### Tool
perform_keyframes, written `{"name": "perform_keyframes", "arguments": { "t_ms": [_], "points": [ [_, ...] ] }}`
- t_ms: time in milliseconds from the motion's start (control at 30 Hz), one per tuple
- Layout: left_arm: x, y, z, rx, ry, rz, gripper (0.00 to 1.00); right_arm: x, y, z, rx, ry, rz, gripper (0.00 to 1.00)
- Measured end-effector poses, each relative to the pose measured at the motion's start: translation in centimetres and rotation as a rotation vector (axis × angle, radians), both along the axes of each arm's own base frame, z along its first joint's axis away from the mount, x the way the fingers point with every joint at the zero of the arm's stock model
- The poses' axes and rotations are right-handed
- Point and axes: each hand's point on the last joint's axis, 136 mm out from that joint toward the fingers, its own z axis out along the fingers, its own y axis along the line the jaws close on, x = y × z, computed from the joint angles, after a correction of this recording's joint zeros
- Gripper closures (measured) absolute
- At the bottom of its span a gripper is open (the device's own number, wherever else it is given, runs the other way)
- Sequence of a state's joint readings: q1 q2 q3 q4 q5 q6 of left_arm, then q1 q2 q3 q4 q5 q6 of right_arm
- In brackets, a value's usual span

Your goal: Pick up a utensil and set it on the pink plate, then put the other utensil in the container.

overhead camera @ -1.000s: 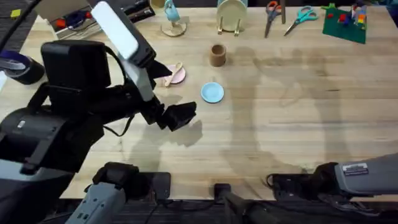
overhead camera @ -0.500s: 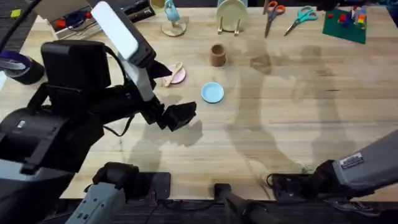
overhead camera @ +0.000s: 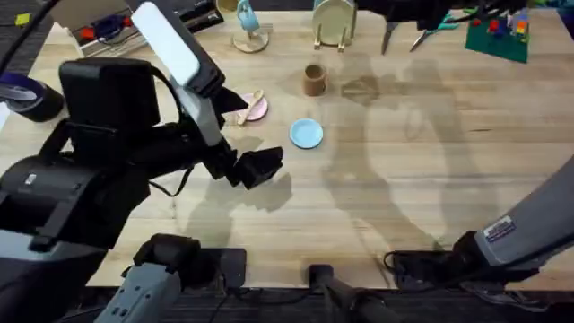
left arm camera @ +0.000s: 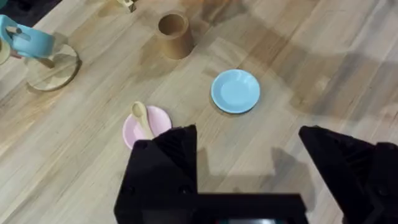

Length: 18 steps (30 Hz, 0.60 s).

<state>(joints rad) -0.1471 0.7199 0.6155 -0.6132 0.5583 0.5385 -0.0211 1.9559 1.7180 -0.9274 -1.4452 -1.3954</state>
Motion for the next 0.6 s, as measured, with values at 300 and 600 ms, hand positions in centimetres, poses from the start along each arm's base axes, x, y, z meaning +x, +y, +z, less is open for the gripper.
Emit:
{"name": "perform_keyframes", "arguments": {
  "t_ms": [300,600],
  "points": [
    [0.0,0.0,0.0,0.000,0.000,0.000,0.007,-0.2,1.9,-0.8,0.006,-0.016,0.050,0.970],
    [0.0,0.0,0.0,0.000,0.000,0.000,0.008,0.2,2.2,-1.9,0.011,-0.015,0.061,0.970]
  ]
}}
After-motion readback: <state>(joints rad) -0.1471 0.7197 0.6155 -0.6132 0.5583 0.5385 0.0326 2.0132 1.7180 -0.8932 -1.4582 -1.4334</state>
